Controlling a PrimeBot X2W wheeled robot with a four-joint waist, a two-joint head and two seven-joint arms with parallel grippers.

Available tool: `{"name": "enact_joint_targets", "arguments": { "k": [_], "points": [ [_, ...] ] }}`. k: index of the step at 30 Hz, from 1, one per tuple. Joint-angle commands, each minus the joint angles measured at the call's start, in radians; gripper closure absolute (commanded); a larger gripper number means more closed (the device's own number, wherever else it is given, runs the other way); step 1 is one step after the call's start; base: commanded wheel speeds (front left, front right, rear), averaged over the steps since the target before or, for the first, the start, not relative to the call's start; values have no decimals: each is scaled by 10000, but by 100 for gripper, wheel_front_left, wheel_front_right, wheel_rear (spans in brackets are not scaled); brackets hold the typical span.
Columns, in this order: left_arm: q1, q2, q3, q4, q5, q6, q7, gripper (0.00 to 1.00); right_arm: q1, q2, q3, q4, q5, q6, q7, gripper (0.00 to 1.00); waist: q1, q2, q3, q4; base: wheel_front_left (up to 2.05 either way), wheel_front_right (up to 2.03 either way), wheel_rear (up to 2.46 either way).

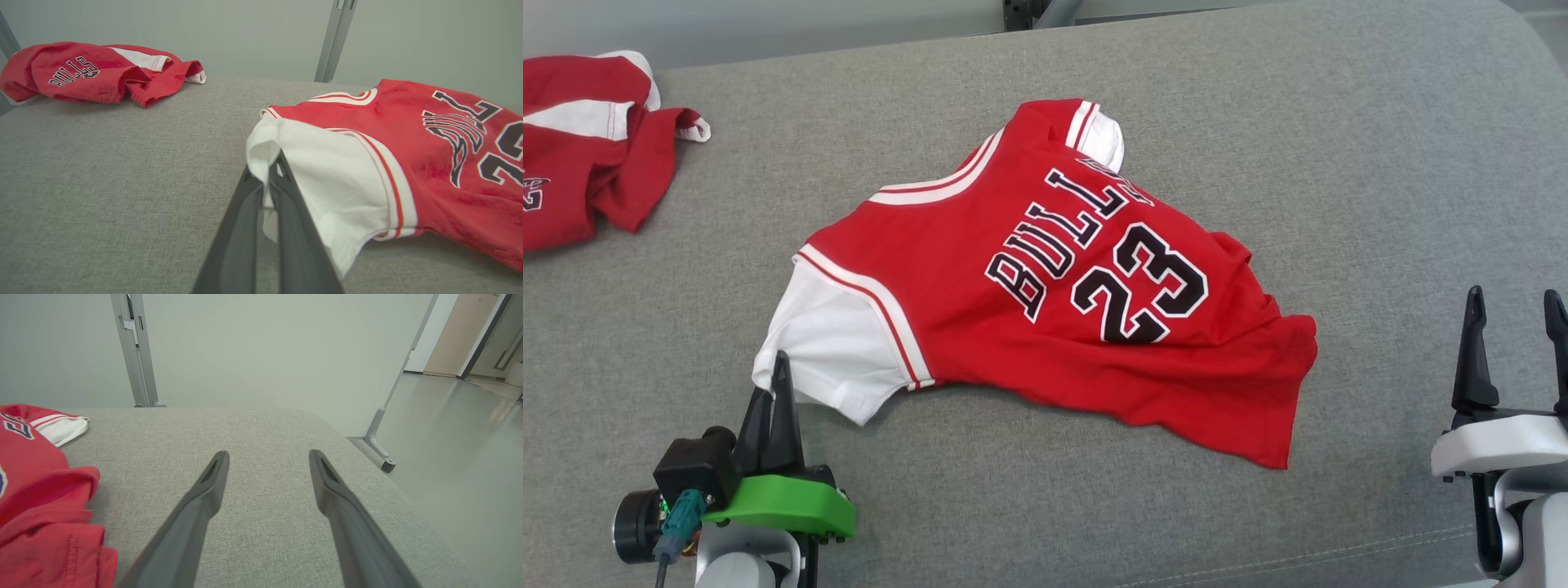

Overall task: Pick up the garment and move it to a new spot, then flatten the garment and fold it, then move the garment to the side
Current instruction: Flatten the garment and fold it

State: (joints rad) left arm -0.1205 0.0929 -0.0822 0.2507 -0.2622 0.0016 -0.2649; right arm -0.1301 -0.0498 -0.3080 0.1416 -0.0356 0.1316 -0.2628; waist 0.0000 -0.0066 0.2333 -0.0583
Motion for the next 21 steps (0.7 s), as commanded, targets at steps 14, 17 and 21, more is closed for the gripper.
{"name": "enact_joint_targets", "arguments": {
  "k": [14,17,21],
  "points": [
    [498,-166,-17,1264,15,-51,2,100,52,-14,505,140,-72,-17,-24,0,0,66,-515,21,0,0,0],
    [545,-230,-61,1548,21,-92,3,100,65,-14,585,173,-68,-17,-24,0,0,66,-596,110,0,0,0],
    [633,-284,85,1480,7,33,3,100,97,-14,629,181,-84,-17,-24,0,0,66,-658,235,0,0,0]
  ]
}}
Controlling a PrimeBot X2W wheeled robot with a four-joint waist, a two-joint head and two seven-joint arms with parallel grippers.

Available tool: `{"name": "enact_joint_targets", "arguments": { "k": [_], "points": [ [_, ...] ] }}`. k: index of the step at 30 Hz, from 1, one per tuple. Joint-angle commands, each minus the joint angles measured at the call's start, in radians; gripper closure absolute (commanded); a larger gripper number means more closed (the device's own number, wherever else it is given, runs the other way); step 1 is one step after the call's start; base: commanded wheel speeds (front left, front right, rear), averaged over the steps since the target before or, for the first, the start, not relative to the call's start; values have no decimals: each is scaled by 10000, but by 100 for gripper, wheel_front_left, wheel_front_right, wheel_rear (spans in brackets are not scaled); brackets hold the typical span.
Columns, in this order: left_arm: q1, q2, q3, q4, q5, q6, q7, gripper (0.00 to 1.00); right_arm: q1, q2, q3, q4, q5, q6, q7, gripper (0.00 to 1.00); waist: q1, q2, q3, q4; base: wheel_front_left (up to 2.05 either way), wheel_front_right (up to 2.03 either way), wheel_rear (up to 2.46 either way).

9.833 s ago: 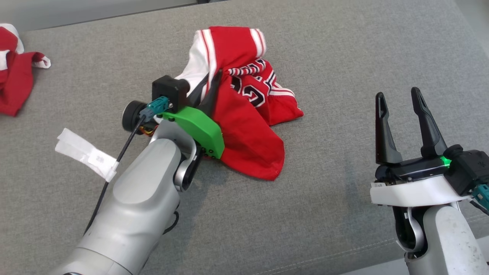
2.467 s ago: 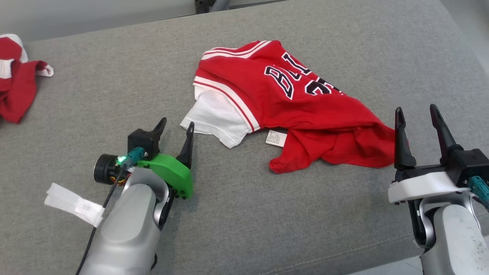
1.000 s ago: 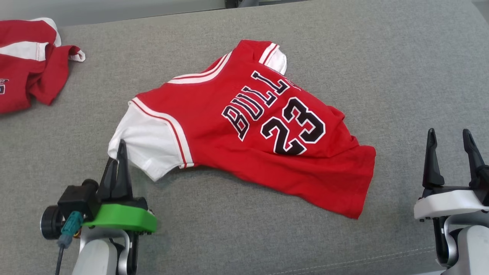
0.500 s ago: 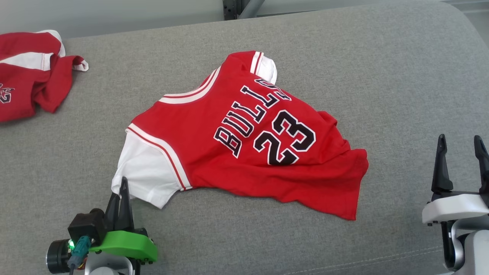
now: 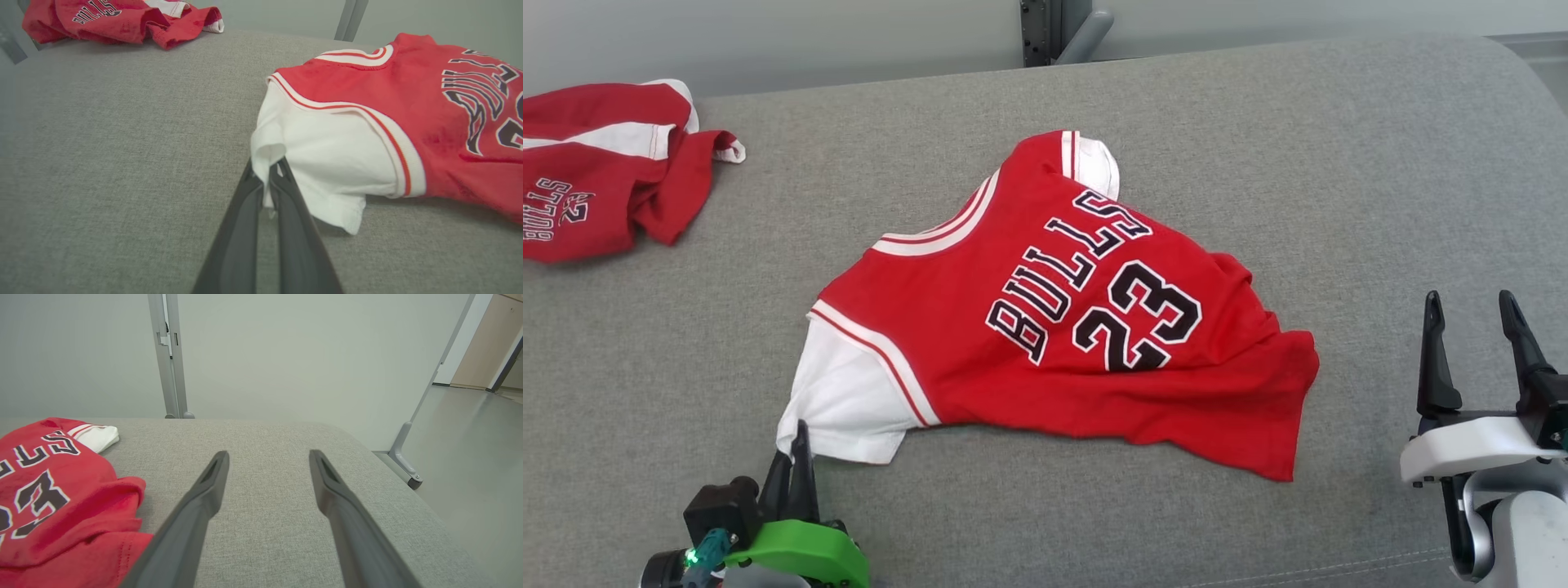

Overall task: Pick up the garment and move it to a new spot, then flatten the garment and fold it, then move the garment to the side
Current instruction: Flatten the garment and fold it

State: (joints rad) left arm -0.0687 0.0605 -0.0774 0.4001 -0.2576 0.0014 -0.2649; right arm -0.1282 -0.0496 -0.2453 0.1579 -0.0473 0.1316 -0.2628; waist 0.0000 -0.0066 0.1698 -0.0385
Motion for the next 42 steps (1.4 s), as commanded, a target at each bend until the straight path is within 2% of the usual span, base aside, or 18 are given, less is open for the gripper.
{"name": "enact_joint_targets", "arguments": {
  "k": [1,5,6,7,8,17,22,25,28,35,36,37,38,39,40,42],
  "points": [
    [141,37,132,-75,-44,89,3,100,90,-16,-2,8,37,-17,-24,0,0,66,-29,74,0,0,0],
    [278,9,363,-173,157,168,3,100,107,-16,23,23,27,-17,-24,0,0,66,-53,197,0,0,0],
    [280,3,397,-185,209,170,3,82,99,-16,33,33,29,-17,-24,0,0,66,-63,223,0,0,0],
    [300,-6,406,-202,253,167,3,53,91,-16,39,43,32,-17,-24,0,0,66,-74,248,0,0,0],
    [331,-18,398,-206,276,168,3,0,87,-18,43,53,35,-17,-24,0,0,66,-90,271,0,0,0],
    [568,-72,318,-915,648,248,3,0,123,-16,42,23,71,-17,-24,0,0,66,-127,427,0,0,0],
    [565,-96,-394,-1187,1011,-96,3,0,48,-16,84,40,73,-17,-24,0,0,66,-98,409,0,0,0],
    [480,-83,-998,-781,840,-231,3,0,-38,-16,140,75,81,-17,-24,0,0,66,-71,345,0,0,0],
    [186,-85,-1445,-137,667,-190,3,0,-95,-18,156,73,90,-17,-24,0,0,66,-21,275,0,0,0],
    [-405,-86,-1683,1171,448,-21,3,0,-168,-18,108,37,52,-17,-24,0,0,66,94,119,0,0,0],
    [-495,-86,-1677,1290,425,-10,3,13,-175,-18,101,31,47,-17,-24,0,0,66,108,100,0,0,0],
    [-568,-85,-1667,1391,397,1,3,52,-182,-16,101,29,47,-17,-24,0,0,66,119,82,0,0,0],
    [-622,-85,-1660,1469,359,6,3,73,-194,-18,94,27,47,-17,-24,0,0,66,130,64,0,0,0],
    [-668,-85,-1665,1549,325,-11,3,89,-205,-18,87,26,53,-17,-24,0,0,66,136,49,0,0,0],
    [-705,-85,-1678,1642,273,-38,3,100,-206,-18,83,28,58,-17,-24,0,0,66,136,37,0,0,0],
    [-767,-87,-1713,1772,272,-40,4,100,-210,-18,64,40,74,-17,-24,0,0,66,132,24,0,0,0]
  ]
}}
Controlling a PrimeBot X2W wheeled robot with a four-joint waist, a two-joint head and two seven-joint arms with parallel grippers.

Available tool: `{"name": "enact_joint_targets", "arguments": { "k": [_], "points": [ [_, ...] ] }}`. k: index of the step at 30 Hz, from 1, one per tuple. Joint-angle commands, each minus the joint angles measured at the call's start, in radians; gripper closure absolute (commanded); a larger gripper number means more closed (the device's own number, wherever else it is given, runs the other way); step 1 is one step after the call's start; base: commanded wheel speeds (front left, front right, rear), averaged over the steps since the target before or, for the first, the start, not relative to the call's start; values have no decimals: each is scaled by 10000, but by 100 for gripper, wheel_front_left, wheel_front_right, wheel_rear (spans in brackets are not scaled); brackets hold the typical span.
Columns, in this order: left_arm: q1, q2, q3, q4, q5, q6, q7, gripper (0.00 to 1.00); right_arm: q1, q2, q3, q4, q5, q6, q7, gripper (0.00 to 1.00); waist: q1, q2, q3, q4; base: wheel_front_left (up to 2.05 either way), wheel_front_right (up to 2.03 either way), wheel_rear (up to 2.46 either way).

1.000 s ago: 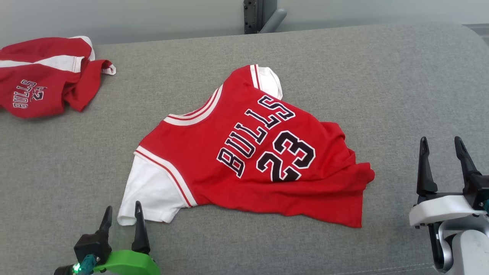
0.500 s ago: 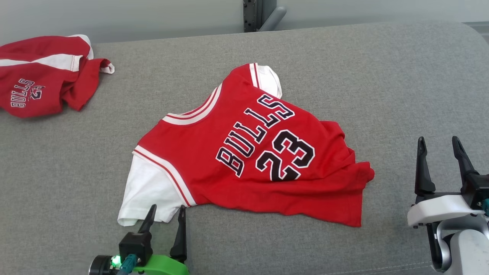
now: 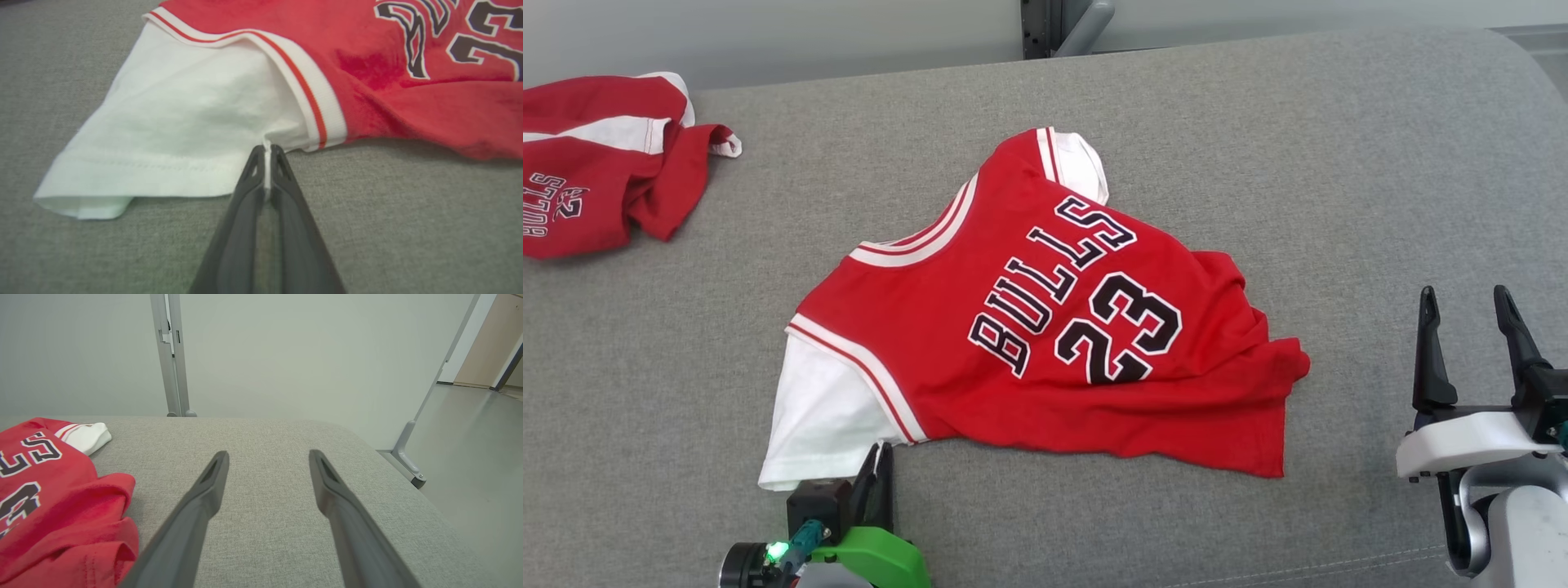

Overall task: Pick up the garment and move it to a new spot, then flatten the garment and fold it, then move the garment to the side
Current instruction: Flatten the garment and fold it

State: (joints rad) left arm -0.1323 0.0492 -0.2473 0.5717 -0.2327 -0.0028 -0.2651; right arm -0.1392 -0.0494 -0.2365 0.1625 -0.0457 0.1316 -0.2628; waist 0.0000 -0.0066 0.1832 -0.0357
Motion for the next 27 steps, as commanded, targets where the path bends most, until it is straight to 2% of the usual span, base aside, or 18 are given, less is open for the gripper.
{"name": "enact_joint_targets", "arguments": {
  "k": [1,6,10,17,18,19,20,21,27],
  "points": [
    [-143,26,-29,121,1,-6,6,100,-102,-20,-33,0,66,-17,-24,0,0,66,-6,-6,0,0,0],
    [-201,25,-237,-160,80,-147,5,100,-64,-18,-78,-12,108,-17,-24,0,0,66,-44,27,0,0,0],
    [0,25,-852,-562,86,-388,5,100,-42,-20,-77,-14,96,-17,-24,0,0,66,-83,68,0,0,0],
    [62,29,-1912,-555,-706,-571,5,100,-63,-20,-32,35,121,-17,-24,0,0,66,-115,119,0,0,0],
    [4,29,-1994,-528,-824,-548,5,96,-78,-18,-13,47,124,-17,-24,0,0,66,-116,121,0,0,0],
    [-51,28,-2071,-500,-899,-499,5,69,-96,-20,4,55,128,-17,-24,0,0,66,-119,118,0,0,0],
    [-103,28,-2125,-516,-930,-468,5,19,-110,-20,21,65,133,-17,-24,0,0,66,-124,115,0,0,0],
    [-135,28,-2149,-601,-999,-450,5,0,-118,-20,27,69,137,-17,-24,0,0,66,-131,114,0,0,0],
    [-3,31,-1933,-1444,-760,-315,5,0,-14,-20,-23,84,146,-17,-24,0,0,66,-256,162,0,0,0]
  ]
}}
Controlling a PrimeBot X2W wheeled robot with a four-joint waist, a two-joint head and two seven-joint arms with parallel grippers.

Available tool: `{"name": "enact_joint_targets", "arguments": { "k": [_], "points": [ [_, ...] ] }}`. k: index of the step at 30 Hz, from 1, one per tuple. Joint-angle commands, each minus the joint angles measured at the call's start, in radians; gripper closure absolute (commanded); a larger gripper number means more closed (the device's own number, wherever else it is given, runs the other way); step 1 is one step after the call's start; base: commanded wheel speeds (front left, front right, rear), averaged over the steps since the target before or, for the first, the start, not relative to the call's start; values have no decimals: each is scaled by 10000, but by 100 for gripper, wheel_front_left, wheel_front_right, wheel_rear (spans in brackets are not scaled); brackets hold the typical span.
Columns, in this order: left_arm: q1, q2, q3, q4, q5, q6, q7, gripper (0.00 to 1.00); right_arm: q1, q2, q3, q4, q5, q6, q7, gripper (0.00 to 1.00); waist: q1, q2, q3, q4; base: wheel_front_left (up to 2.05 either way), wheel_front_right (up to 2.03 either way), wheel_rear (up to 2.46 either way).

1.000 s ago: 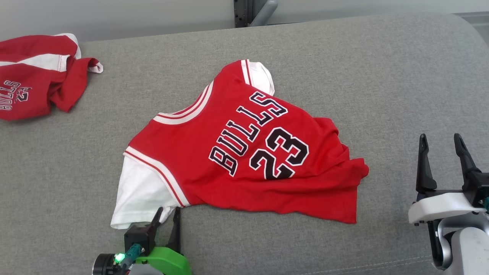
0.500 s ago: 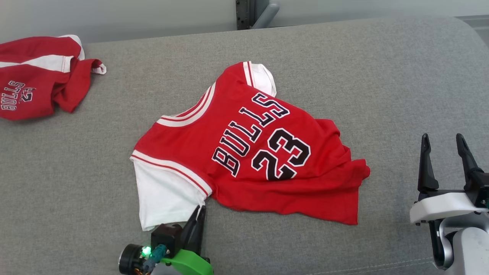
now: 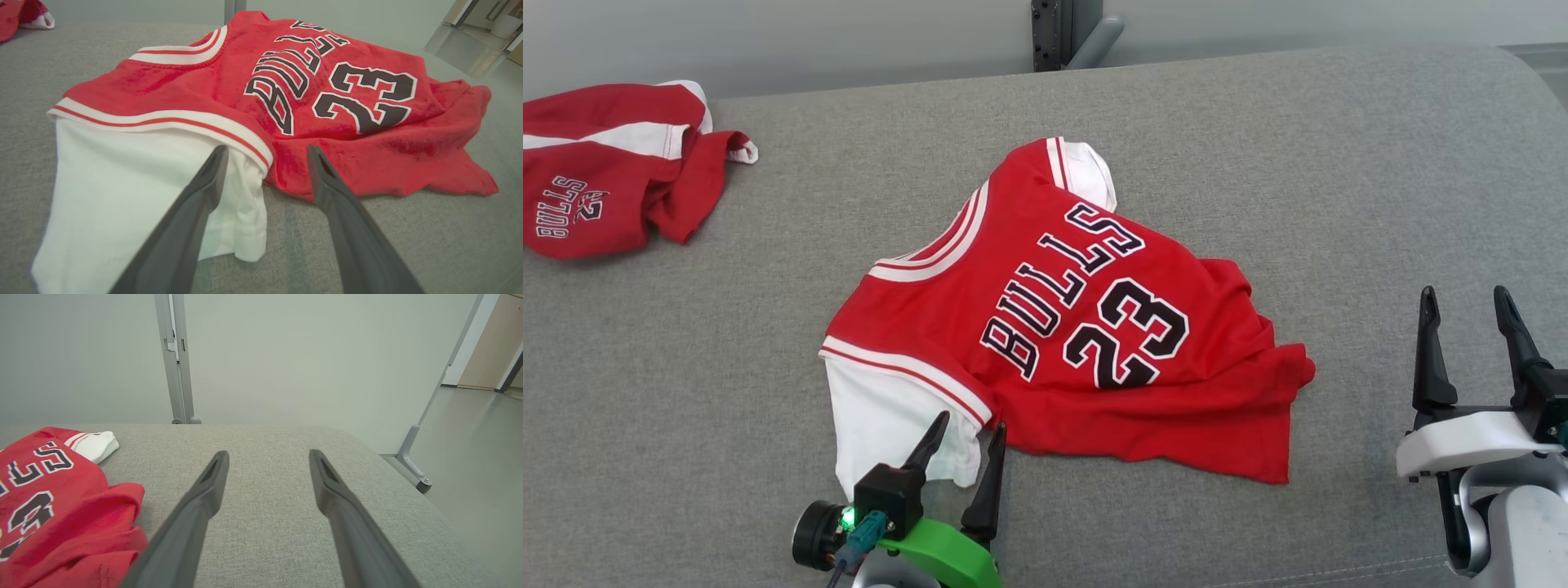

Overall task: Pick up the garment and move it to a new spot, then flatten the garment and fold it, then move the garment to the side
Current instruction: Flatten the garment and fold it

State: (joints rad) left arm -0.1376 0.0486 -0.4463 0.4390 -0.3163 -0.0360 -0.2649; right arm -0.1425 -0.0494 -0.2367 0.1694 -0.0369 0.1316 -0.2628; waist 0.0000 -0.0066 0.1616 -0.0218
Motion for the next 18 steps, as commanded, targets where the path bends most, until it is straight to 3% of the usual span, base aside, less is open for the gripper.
{"name": "enact_joint_targets", "arguments": {
  "k": [1,10,18],
  "points": [
    [105,35,88,-287,131,21,3,0,51,-20,-41,4,58,-17,-24,0,0,66,-70,43,0,0,0],
    [540,39,654,-1676,535,126,3,0,162,-18,36,-7,87,-17,-25,0,0,66,-405,211,0,0,0],
    [1037,351,1968,-2369,764,364,3,0,336,-18,448,-103,157,-17,-24,0,0,66,-839,326,0,0,0]
  ]
}}
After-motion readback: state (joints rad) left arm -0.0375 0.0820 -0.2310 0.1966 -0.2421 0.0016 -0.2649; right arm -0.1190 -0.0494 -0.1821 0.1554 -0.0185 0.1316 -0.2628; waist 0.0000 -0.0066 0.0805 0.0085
